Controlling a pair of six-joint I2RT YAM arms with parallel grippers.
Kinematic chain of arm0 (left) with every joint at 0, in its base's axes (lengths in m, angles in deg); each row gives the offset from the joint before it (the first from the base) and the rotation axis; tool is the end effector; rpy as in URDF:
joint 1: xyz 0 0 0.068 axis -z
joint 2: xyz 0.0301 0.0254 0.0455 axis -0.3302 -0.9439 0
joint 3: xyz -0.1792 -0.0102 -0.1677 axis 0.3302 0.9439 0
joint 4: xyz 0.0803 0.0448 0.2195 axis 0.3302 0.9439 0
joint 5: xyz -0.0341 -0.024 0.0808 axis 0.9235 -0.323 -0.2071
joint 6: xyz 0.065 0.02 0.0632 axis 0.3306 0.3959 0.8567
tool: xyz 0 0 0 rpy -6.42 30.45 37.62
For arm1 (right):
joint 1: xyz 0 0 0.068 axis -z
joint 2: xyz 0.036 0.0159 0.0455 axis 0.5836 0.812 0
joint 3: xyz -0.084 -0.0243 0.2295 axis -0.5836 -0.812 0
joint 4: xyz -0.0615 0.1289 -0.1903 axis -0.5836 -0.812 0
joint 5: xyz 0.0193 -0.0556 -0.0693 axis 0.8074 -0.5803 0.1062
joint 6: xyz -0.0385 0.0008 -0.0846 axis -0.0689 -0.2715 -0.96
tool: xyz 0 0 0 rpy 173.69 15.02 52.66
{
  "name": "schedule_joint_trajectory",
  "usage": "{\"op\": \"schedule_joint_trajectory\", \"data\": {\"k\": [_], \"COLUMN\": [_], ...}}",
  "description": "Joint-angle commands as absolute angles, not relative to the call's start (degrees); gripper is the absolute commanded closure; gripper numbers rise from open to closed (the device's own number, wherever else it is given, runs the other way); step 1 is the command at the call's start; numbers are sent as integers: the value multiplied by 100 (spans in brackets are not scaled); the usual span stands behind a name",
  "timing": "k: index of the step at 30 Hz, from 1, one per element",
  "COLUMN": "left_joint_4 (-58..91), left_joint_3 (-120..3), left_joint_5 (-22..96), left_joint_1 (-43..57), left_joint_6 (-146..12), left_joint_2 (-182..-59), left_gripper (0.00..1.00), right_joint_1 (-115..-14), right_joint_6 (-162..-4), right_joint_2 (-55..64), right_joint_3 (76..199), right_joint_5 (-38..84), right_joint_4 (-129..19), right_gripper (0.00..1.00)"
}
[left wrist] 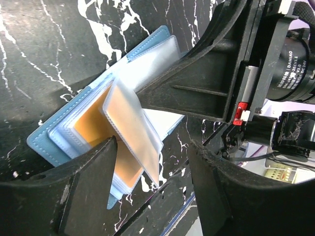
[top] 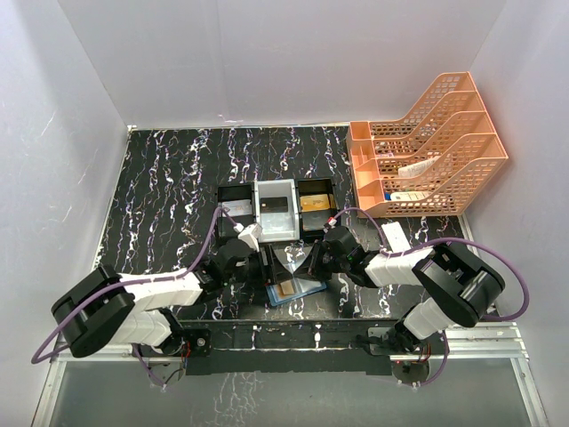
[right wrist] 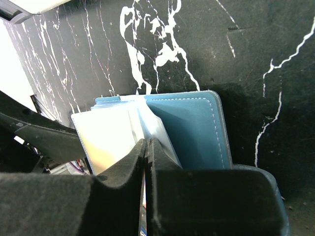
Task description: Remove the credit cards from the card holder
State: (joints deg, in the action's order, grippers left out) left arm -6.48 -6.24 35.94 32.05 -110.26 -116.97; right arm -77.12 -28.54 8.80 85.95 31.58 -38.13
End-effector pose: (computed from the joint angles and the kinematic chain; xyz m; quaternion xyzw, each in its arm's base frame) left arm 0.1608 -0.2174 0.1333 0.0077 0.8480 -0.4528 0.2755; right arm 0.1857 0.1955 0.0753 0.1049 0.9096 0.3793 0.1332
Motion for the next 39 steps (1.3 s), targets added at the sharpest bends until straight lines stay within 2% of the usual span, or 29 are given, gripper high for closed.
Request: {"op": "schedule_joint_trajectory", "data": {"k": [1,7,10,17,24,28,34,39], "left_joint_4": [-1189,-1732,-2352,-2011,-2066,-2119,-2095,-1271], "left_joint_3": [-627,-879,-849,-1030,-1238,-1490,-1728,-1712], "left_joint_5": [3893,4555,4700,4503,4624,4880,5040,4521], "left_joint_1": [3224,3228,3257,3266,3268,3264,3276,3275], "left_joint_6": [-11019,-10886,-11217,-11024,-10943,-10881,-10767,-10473], "left_joint_2": [-11815,-12321,-12579,-12662,-12992,-13429,-13576,-12877], "left_gripper": [43,46,54,54,53,49,42,40], "right_joint_1": [-7759,-7763,-7762,-7767,-7728,-7561,-7368,-7359], "right_joint_6": [-3085,-3081,-2940,-3190,-3291,-3222,-3281,-3614], "right_joint_2": [1150,922,555,-493,-1227,-1657,-2297,-2396], "right_joint_3": [8334,8235,8271,8583,9007,9051,8963,8866], "right_joint_5": [2808,3164,3225,2928,1494,869,1030,1890], "right_joint_4": [-4517,-3944,-3853,-4798,-6643,-7336,-7295,-6492], "right_gripper": [100,99,94,78,76,76,75,74]}}
